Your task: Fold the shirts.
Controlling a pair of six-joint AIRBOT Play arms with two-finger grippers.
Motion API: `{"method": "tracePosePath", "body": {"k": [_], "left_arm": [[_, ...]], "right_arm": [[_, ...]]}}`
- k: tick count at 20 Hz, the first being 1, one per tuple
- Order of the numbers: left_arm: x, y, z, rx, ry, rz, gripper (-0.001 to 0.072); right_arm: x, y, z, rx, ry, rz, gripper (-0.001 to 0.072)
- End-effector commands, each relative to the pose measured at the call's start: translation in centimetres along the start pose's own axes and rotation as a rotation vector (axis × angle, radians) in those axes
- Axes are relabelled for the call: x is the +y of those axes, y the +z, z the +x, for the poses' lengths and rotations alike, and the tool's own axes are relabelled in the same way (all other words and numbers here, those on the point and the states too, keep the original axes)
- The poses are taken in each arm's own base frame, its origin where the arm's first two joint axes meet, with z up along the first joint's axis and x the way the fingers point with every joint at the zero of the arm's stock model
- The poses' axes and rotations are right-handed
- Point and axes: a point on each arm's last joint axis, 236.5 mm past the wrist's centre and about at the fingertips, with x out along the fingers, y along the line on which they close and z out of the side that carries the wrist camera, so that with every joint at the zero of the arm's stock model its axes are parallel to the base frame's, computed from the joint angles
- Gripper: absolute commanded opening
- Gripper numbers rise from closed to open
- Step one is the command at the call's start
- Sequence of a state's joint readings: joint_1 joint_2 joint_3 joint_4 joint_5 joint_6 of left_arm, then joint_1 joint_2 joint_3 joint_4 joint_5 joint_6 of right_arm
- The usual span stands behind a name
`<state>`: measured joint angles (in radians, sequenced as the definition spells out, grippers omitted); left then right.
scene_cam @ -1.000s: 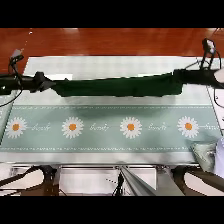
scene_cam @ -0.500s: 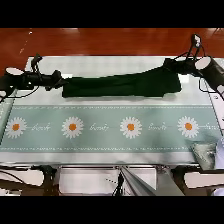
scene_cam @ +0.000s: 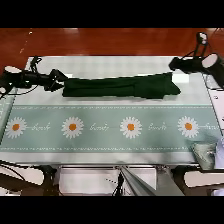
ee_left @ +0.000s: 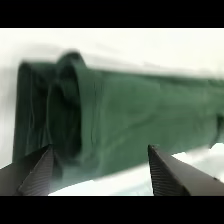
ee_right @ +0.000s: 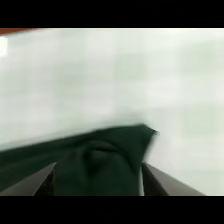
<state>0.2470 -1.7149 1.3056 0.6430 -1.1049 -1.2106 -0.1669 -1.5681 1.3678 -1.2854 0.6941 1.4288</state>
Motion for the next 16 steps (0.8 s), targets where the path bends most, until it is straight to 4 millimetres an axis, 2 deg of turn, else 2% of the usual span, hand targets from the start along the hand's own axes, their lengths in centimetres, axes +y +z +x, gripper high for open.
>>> {"method": "tracePosePath", "body": {"k": [1, 2, 4, 7, 10, 14, 15, 16], "left_arm": [[-1.0, -2.0, -1.8, 0.117, -0.059, -0.014, 0.0680], [-1.2, -2.4, -1.8, 0.130, -0.064, -0.011, 0.0680], [-1.6, -2.8, -1.6, 0.148, -0.070, -0.004, 0.0679], [-2.5, -3.9, -1.0, 0.187, -0.080, 0.013, 0.0677], [-3.7, -5.2, -0.3, 0.237, -0.093, 0.047, 0.0675], [-5.2, -5.8, 0.4, 0.253, -0.117, 0.062, 0.0674], [-5.5, -5.8, 0.5, 0.251, -0.129, 0.059, 0.0673], [-5.8, -5.7, 0.4, 0.247, -0.139, 0.056, 0.0673]], "right_arm": [[-7.2, -5.1, -2.8, 0.244, -0.111, 0.085, 0.0599], [-7.4, -6.4, -2.8, 0.293, -0.062, 0.164, 0.0599], [-6.9, -7.7, -2.1, 0.341, 0.049, 0.319, 0.0600], [-6.0, -9.7, 0.1, 0.412, 0.106, 0.421, 0.0602], [-2.5, -11.6, 3.1, 0.476, 0.183, 0.454, 0.0606], [2.8, -13.7, 6.9, 0.520, 0.249, 0.452, 0.0608], [4.3, -13.5, 7.6, 0.504, 0.275, 0.443, 0.0596], [5.6, -12.8, 7.9, 0.467, 0.312, 0.397, 0.0495]]}}
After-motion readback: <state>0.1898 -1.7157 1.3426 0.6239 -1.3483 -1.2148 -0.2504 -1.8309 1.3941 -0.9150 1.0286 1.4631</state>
